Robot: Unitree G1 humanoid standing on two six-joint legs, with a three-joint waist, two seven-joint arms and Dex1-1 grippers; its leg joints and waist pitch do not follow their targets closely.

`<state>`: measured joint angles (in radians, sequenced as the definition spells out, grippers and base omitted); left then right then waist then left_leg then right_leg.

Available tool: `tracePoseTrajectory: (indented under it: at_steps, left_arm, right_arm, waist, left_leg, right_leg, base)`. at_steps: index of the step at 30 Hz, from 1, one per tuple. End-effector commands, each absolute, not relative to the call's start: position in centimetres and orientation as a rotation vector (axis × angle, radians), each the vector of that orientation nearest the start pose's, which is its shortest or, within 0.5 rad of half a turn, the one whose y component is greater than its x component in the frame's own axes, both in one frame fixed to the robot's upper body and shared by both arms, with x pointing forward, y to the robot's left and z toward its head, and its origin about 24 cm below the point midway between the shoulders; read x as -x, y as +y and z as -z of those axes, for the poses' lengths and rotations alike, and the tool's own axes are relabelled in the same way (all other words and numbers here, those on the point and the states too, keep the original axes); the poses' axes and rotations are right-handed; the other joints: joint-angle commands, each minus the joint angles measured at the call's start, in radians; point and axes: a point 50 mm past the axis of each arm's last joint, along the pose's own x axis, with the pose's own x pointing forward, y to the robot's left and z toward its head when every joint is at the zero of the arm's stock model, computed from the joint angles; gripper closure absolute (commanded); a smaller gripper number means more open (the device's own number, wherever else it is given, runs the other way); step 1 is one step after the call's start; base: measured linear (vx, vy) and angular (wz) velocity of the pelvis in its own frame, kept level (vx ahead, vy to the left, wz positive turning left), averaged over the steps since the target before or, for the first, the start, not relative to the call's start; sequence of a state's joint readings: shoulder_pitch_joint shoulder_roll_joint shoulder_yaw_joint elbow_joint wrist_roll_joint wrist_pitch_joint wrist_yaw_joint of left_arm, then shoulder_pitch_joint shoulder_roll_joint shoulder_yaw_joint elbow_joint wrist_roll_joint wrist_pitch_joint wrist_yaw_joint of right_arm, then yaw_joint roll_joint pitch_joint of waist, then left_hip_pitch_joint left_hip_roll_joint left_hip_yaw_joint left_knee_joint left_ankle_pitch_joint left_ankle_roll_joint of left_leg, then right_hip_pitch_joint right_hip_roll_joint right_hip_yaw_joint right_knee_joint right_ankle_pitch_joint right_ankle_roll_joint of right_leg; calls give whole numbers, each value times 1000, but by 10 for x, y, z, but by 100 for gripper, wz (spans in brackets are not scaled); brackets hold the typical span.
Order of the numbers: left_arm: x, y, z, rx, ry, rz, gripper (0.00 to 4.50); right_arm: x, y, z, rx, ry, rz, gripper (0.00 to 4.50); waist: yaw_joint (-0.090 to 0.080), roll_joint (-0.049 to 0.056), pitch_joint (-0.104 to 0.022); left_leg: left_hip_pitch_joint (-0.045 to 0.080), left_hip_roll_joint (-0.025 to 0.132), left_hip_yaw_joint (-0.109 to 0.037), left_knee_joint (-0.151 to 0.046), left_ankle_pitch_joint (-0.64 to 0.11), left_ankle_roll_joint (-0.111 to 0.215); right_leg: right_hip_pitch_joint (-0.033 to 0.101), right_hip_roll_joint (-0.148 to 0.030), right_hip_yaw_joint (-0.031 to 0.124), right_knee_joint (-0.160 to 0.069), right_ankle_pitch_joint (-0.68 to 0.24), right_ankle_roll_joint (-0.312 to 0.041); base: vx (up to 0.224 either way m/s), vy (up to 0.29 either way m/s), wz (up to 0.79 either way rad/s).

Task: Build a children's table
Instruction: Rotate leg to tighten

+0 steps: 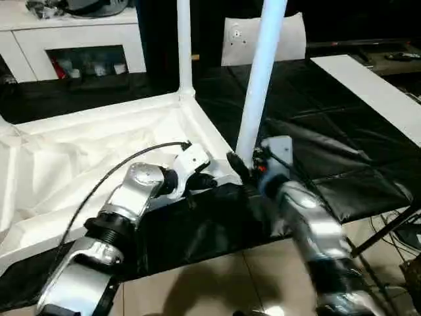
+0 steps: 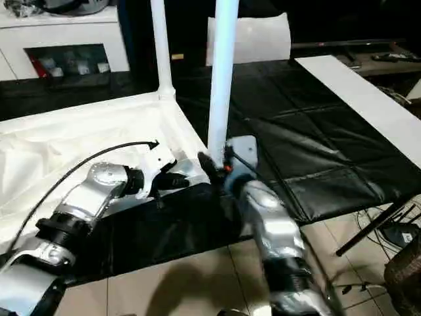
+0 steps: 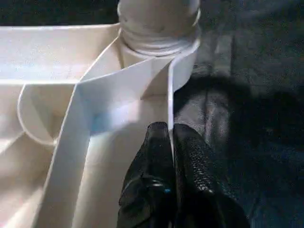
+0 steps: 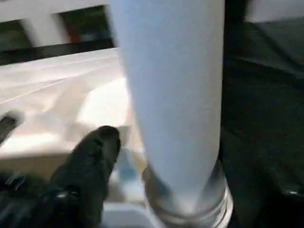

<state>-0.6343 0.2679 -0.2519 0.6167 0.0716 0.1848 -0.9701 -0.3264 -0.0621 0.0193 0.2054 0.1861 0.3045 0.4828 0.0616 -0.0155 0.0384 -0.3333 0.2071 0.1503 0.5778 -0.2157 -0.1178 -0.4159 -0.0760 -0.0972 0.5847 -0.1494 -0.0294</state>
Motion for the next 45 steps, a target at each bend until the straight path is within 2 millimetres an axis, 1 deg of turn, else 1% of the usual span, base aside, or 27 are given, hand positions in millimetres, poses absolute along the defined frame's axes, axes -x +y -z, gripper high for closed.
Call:
tracePoseTrajectory:
  at_steps: [1,2,3,4,5,7,8,9,10,11,12,13,14,15,16,21,24,26,28,29,31,32,35,38,40,43,45]
  left_arm:
    - [-329,102,-64,-384,325,1209,450]
    - [-324,111,-61,-434,342,1286,450]
    - [-324,112,-61,-442,339,1302,450]
    - [-323,113,-61,-448,338,1312,450]
    - [-320,117,-62,-461,339,1369,450]
    - [-318,119,-62,-462,343,1395,450]
    - [-314,126,-64,-447,347,1471,450]
    - [-314,126,-64,-445,347,1476,450]
    - [-313,127,-65,-441,346,1494,450]
    - [-313,130,-66,-439,352,1529,450]
    - [-312,132,-65,-444,365,1555,450]
    - [-311,133,-65,-447,369,1566,450]
    - [-309,136,-65,-463,391,1608,450]
    - [-307,138,-65,-478,408,1638,450]
    - [-307,138,-65,-482,412,1645,450]
    - [-297,140,-65,-536,459,1795,450]
    - [-294,138,-65,-583,461,1846,450]
    - [-293,136,-65,-594,456,1858,450]
    - [-292,134,-65,-596,449,1866,450]
    - [-292,132,-65,-596,443,1873,450]
    - [-291,131,-65,-594,438,1879,450]
    - [-291,130,-66,-594,435,1883,450]
    - [-291,130,-66,-601,433,1888,450]
    - [-290,130,-66,-602,435,1890,450]
    - [-290,130,-66,-603,437,1890,450]
    - [-291,131,-65,-604,438,1889,450]
    - [-291,131,-65,-603,438,1884,450]
  right_arm:
    - [-295,-91,-68,-144,130,-802,66]
    - [-287,-109,-74,-73,111,-899,46]
    - [-286,-112,-75,-62,109,-912,46]
    - [-286,-113,-76,-55,109,-921,42]
    - [-282,-122,-79,-17,110,-974,27]
    - [-280,-127,-81,0,112,-1006,16]
    - [-275,-140,-83,63,138,-1087,16]
    - [-275,-140,-83,68,141,-1093,16]
    - [-274,-143,-84,82,149,-1109,16]
    - [-269,-147,-83,122,183,-1185,16]
    - [-266,-149,-83,140,202,-1233,16]
    - [-265,-150,-83,146,210,-1253,16]
    - [-262,-151,-83,161,231,-1307,16]
    - [-261,-151,-83,172,243,-1341,16]
    - [-260,-151,-83,174,245,-1348,16]
    - [-257,-150,-84,163,287,-1468,16]
    - [-258,-149,-81,157,306,-1515,50]
    - [-258,-149,-80,151,313,-1530,65]
    - [-257,-147,-79,140,319,-1542,82]
    - [-257,-146,-78,128,323,-1555,88]
    - [-256,-144,-78,117,327,-1570,94]
    - [-256,-143,-77,110,329,-1582,117]
    - [-256,-140,-76,98,331,-1600,133]
    - [-255,-139,-75,88,338,-1614,169]
    - [-254,-139,-74,85,344,-1624,173]
    - [-253,-138,-74,77,349,-1635,208]
    - [-251,-137,-73,65,350,-1638,218]
  waist:
    - [7,4,-62]
    - [10,4,-61]
    - [8,3,-61]
    - [11,4,-61]
    - [10,3,-59]
    - [11,1,-57]
    - [15,2,-57]
    - [19,2,-56]
    - [21,3,-55]
    - [27,0,-56]
    - [31,2,-57]
    - [36,-3,-56]
    - [41,-1,-57]
    - [46,-5,-57]
    - [49,-3,-57]
    - [58,-6,-57]
    - [63,-8,-56]
    - [66,-2,-54]
    - [72,-5,-54]
    - [73,-11,-54]
    - [75,-8,-54]
    - [74,-13,-54]
    - [75,-12,-55]
    - [74,-11,-57]
    - [74,-9,-57]
    - [75,-10,-57]
    - [75,-7,-56]
  left_leg:
    - [-17,12,12,-60,-68,90]
    - [-17,12,10,-60,-67,89]
    - [-17,13,13,-59,-73,97]
    - [-17,14,11,-59,-75,97]
    - [-18,14,12,-60,-84,95]
    - [-16,14,14,-60,-103,87]
    - [-15,13,13,-61,-111,82]
    - [-10,16,14,-60,-119,87]
    - [-10,17,15,-61,-122,87]
    - [-7,19,16,-61,-120,84]
    - [-6,18,15,-60,-122,84]
    - [-6,19,16,-60,-115,88]
    - [-8,21,14,-61,-108,89]
    - [-9,22,15,-60,-104,89]
    - [-7,22,15,-60,-104,88]
    - [-9,24,15,-61,-114,77]
    - [-9,25,15,-60,-127,68]
    - [-7,24,15,-61,-141,61]
    - [-5,26,16,-61,-149,52]
    - [-8,24,15,-61,-149,47]
    - [-8,24,14,-61,-150,45]
    - [-8,23,14,-60,-153,46]
    - [-9,22,14,-60,-141,46]
    - [-11,23,14,-59,-127,48]
    - [-11,23,14,-59,-125,47]
    - [-11,22,15,-58,-129,45]
    - [-10,22,15,-59,-134,43]
  right_leg:
    - [80,-62,53,-54,-162,-168]
    - [82,-62,52,-53,-170,-167]
    - [78,-61,54,-53,-171,-170]
    - [79,-62,52,-53,-175,-171]
    - [77,-63,52,-56,-195,-171]
    - [74,-63,52,-62,-250,-162]
    - [76,-62,51,-64,-277,-151]
    - [72,-62,53,-66,-287,-149]
    - [70,-63,54,-65,-291,-150]
    - [67,-63,53,-66,-289,-154]
    - [68,-62,52,-64,-285,-157]
    - [69,-61,53,-62,-271,-160]
    - [69,-63,53,-59,-258,-164]
    - [71,-64,53,-57,-251,-165]
    - [69,-64,53,-56,-251,-167]
    - [70,-66,52,-56,-287,-157]
    - [67,-67,52,-57,-308,-154]
    - [63,-66,52,-60,-335,-149]
    - [63,-66,53,-61,-342,-145]
    - [66,-66,53,-60,-351,-136]
    - [65,-67,53,-60,-358,-131]
    - [65,-67,52,-62,-371,-122]
    - [65,-66,52,-62,-368,-117]
    - [66,-64,52,-56,-328,-129]
    - [66,-64,52,-55,-319,-132]
    - [67,-64,52,-56,-329,-130]
    - [66,-65,52,-60,-347,-123]
  base:
    - [0,0,0]
    - [0,0,0]
    - [0,0,0]
    - [0,0,0]
    - [0,0,0]
    - [0,0,0]
    - [0,0,0]
    - [0,0,0]
    - [0,0,0]
    - [0,0,0]
    - [0,0,0]
    - [0,0,0]
    - [0,0,0]
    - [0,0,0]
    - [0,0,0]
    - [0,0,0]
    - [0,0,0]
    - [0,0,0]
    - [0,0,0]
    - [0,0,0]
    - [0,0,0]
    - [0,0,0]
    - [0,0,0]
    - [0,0,0]
    - [0,0,0]
    - [0,0,0]
    - [0,0,0]
